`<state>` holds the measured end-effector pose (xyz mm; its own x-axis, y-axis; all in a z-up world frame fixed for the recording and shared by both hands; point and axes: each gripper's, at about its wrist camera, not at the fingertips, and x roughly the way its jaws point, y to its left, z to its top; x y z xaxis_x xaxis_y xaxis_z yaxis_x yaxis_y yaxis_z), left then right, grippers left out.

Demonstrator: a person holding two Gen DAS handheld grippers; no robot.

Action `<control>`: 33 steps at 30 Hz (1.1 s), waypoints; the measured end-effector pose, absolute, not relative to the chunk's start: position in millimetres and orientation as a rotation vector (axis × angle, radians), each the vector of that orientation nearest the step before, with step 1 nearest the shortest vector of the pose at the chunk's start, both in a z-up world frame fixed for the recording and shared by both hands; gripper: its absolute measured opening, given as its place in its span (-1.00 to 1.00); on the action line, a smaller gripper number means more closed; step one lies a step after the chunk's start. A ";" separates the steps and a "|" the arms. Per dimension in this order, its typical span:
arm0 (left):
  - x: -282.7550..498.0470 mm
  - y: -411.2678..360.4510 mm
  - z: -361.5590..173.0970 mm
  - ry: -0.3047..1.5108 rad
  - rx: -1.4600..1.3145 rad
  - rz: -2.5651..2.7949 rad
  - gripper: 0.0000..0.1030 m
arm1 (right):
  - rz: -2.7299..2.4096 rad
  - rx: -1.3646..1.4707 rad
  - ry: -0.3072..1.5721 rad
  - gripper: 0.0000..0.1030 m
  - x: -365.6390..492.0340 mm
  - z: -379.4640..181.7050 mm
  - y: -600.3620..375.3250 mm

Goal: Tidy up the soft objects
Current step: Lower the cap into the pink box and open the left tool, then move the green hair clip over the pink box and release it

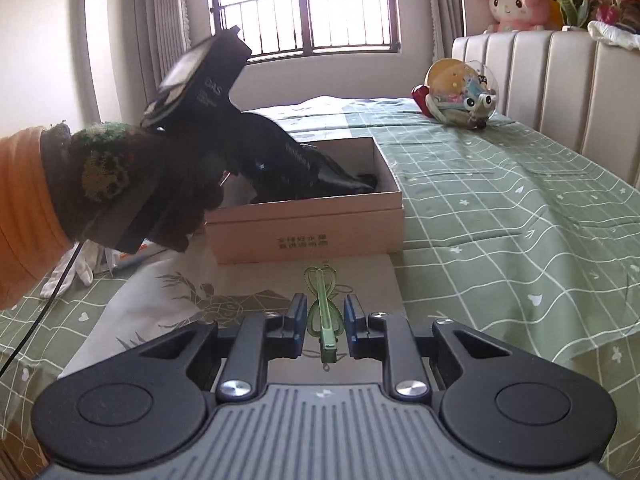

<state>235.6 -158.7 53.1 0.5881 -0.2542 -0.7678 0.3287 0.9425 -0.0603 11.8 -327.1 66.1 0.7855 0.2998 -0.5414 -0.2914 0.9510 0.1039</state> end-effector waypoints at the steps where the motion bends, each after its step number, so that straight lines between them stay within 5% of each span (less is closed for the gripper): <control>1: 235.5 -155.1 49.6 0.883 0.098 -0.333 -0.10 | 0.325 0.015 0.584 -0.62 10.8 65.6 -326.5; 15: 192.4 -120.2 89.6 0.645 -0.038 -0.362 -0.09 | 0.338 0.005 0.618 -0.62 14.8 61.6 -314.5; 24: 183.5 -120.4 87.3 0.744 0.063 -0.420 -0.08 | 0.330 -0.028 0.656 -0.62 19.0 57.1 -303.2; 33: 172.4 -71.4 114.8 0.579 -0.193 -0.401 -0.08 | 0.301 -0.028 0.642 -0.62 32.5 67.0 -296.3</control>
